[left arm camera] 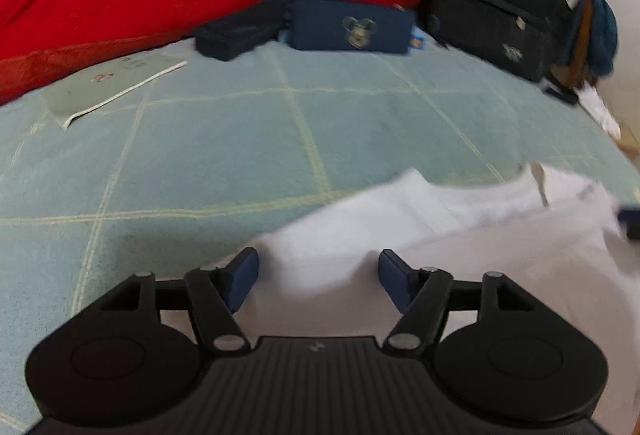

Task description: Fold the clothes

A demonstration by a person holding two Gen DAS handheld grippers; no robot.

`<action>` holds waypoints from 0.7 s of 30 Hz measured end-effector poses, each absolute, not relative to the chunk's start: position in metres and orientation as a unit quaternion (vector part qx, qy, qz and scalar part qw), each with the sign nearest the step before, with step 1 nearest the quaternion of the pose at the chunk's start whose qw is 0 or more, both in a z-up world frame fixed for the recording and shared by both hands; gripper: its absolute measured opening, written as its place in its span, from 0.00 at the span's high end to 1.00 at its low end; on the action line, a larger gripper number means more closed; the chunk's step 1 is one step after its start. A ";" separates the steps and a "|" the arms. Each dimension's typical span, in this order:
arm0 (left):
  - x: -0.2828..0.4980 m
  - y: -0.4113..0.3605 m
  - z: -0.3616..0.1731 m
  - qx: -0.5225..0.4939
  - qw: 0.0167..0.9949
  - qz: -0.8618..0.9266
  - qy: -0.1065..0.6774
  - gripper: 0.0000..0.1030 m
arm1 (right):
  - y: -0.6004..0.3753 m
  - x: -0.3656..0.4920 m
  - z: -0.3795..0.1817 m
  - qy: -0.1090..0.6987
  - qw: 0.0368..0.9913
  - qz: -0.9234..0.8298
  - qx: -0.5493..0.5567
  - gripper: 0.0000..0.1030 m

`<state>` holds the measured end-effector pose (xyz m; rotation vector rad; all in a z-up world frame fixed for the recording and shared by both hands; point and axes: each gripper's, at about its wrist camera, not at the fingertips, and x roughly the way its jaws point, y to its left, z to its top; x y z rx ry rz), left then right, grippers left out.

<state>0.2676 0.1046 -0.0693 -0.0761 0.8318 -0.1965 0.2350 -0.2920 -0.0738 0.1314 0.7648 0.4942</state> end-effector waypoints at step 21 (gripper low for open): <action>0.162 0.100 -0.039 -0.092 0.894 -0.189 0.397 0.22 | -0.268 0.202 -0.053 0.360 0.886 0.279 0.083 0.09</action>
